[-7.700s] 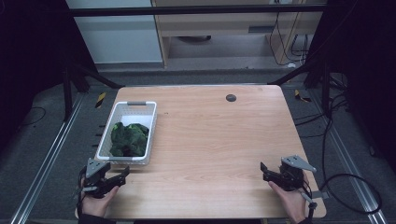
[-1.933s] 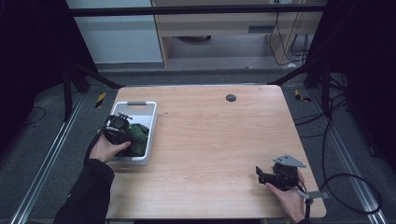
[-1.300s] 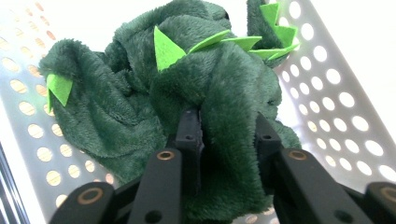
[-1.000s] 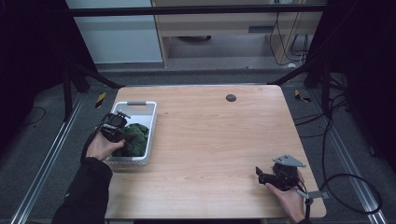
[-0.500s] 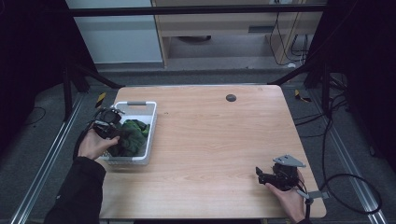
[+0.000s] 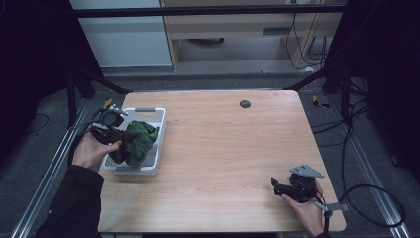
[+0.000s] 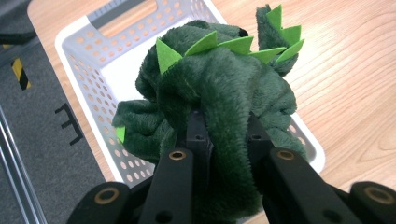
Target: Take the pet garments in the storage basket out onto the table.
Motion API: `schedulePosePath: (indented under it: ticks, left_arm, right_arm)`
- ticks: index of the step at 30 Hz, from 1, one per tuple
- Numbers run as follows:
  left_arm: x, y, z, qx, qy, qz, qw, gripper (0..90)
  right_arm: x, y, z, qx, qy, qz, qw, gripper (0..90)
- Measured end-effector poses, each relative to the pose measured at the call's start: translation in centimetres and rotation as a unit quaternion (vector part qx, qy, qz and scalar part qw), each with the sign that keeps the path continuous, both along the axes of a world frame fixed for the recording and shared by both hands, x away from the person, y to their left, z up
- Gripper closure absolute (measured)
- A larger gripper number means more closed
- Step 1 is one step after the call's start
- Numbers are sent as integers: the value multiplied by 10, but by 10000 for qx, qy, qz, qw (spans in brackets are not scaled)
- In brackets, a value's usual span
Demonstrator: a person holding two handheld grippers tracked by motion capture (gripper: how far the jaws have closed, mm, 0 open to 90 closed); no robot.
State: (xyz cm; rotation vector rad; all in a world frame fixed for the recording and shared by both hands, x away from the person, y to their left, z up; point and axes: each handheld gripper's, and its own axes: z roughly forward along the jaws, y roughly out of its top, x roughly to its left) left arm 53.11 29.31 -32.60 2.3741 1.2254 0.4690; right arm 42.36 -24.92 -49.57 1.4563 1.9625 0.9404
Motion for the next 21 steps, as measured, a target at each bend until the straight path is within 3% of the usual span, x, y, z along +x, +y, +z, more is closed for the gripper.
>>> schedulePosePath:
  ticks: [13, 21]
  left_arm:
    - [-17, -2, 35, -81, -298, -260, 9992, 773]
    - [-25, -11, 50, -72, -351, -476, 9982, 773]
  right_arm:
    - [0, 0, 0, 7, 7, -4, 10000, 106]
    - [0, 0, 0, 11, -5, -7, 10000, 106]
